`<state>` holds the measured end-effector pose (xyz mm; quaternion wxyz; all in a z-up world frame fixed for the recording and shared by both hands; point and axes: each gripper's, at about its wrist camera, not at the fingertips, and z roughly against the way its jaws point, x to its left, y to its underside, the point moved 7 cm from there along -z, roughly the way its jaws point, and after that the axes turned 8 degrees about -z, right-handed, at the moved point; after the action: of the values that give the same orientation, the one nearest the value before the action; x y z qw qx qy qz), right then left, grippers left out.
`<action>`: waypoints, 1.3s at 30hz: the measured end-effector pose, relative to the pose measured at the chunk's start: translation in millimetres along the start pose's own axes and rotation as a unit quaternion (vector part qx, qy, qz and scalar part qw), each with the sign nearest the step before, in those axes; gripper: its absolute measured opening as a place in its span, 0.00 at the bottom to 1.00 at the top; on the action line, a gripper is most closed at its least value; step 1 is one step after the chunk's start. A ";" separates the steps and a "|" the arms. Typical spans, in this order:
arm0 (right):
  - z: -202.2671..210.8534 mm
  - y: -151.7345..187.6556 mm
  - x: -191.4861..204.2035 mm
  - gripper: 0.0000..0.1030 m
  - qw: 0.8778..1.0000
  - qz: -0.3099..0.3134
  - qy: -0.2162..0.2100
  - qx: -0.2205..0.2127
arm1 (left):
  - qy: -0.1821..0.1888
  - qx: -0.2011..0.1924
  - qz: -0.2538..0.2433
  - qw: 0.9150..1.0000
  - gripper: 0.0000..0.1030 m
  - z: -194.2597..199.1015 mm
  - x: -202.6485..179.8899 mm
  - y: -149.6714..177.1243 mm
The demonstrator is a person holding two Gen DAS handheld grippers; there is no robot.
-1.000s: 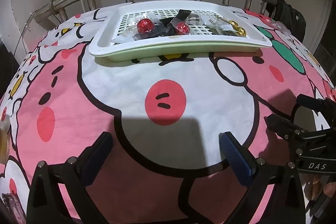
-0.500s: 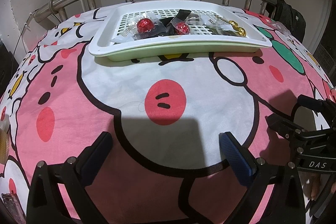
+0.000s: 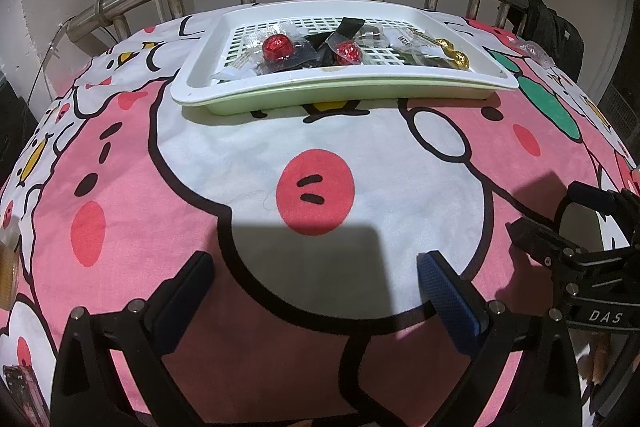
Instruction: Organize snacks
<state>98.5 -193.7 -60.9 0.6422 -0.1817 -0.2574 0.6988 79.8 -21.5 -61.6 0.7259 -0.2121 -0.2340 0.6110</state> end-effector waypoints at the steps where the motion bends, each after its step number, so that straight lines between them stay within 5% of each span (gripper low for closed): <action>1: 0.1 0.3 -0.2 1.00 1.000 0.000 0.000 0.000 | 0.000 0.000 0.000 1.000 1.00 0.3 -0.3 0.4; 39: 1.7 3.2 1.5 1.00 1.000 0.001 0.000 0.000 | -0.002 0.000 0.001 1.000 1.00 2.3 -2.0 3.3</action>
<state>94.8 -192.6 -61.4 0.6415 -0.1820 -0.2576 0.6993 75.6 -22.9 -61.9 0.7251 -0.2113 -0.2351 0.6118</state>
